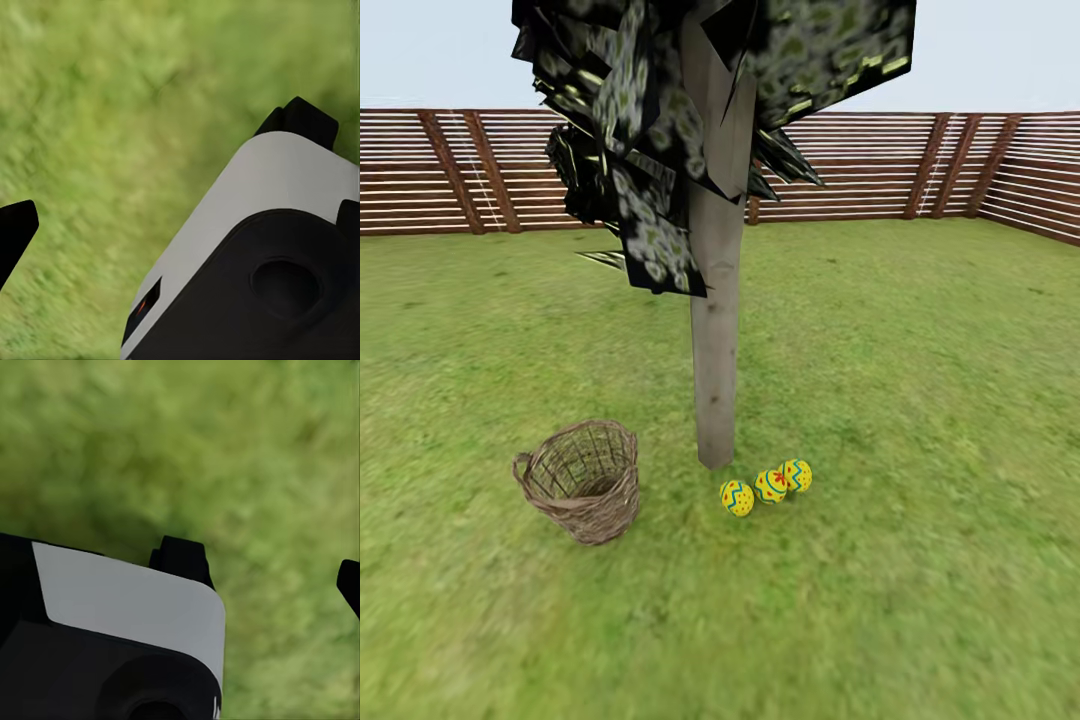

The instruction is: Take the three Easter eggs out of the wicker basket on the lawn in the garden, then place them on the lawn next to a single tree (choose any tree) so that all three eggs are next to the same tree and none are left in the basket.

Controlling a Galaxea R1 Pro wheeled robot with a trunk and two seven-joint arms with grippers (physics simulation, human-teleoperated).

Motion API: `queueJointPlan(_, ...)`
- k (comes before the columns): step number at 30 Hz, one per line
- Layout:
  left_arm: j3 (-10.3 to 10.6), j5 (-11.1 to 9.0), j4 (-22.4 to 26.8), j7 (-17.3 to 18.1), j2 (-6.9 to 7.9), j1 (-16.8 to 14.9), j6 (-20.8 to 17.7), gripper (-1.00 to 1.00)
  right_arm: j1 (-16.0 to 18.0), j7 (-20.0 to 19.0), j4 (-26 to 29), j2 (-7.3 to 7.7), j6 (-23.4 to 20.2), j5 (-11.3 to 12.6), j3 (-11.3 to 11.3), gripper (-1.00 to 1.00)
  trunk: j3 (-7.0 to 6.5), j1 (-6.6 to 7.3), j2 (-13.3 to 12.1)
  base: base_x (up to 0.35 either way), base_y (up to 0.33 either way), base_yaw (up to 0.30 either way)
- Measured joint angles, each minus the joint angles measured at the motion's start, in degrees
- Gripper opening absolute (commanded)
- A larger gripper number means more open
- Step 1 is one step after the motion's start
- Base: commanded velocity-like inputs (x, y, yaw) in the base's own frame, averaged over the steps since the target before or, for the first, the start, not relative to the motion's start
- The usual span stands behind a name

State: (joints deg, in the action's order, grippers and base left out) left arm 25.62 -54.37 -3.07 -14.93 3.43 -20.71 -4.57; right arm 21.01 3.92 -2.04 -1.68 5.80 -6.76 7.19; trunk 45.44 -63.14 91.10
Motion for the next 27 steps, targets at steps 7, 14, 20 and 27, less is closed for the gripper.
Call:
queueJointPlan(7,0.0,0.0,0.0,0.0,0.00,0.0,0.0,1.00,0.0,0.2,-0.2,0.47,-0.2,-0.1,0.0,1.00,-0.02,0.00,0.0,0.000,0.000,0.000)
queueJointPlan(14,0.0,0.0,0.0,0.0,0.00,0.0,0.0,1.00,0.0,0.4,-0.3,0.86,-0.1,-0.2,0.1,1.00,-0.02,0.00,0.0,0.000,0.000,0.000)
queueJointPlan(20,0.0,0.0,0.0,0.0,0.00,0.0,0.0,1.00,0.0,0.4,-0.3,0.94,-0.1,-0.1,0.1,1.00,-0.02,0.00,0.0,0.000,0.000,0.000)
queueJointPlan(27,0.0,0.0,0.0,0.0,0.00,0.0,0.0,1.00,-0.1,0.4,-0.3,0.92,0.0,-0.1,0.1,1.00,-0.02,0.00,0.0,0.000,0.000,0.000)
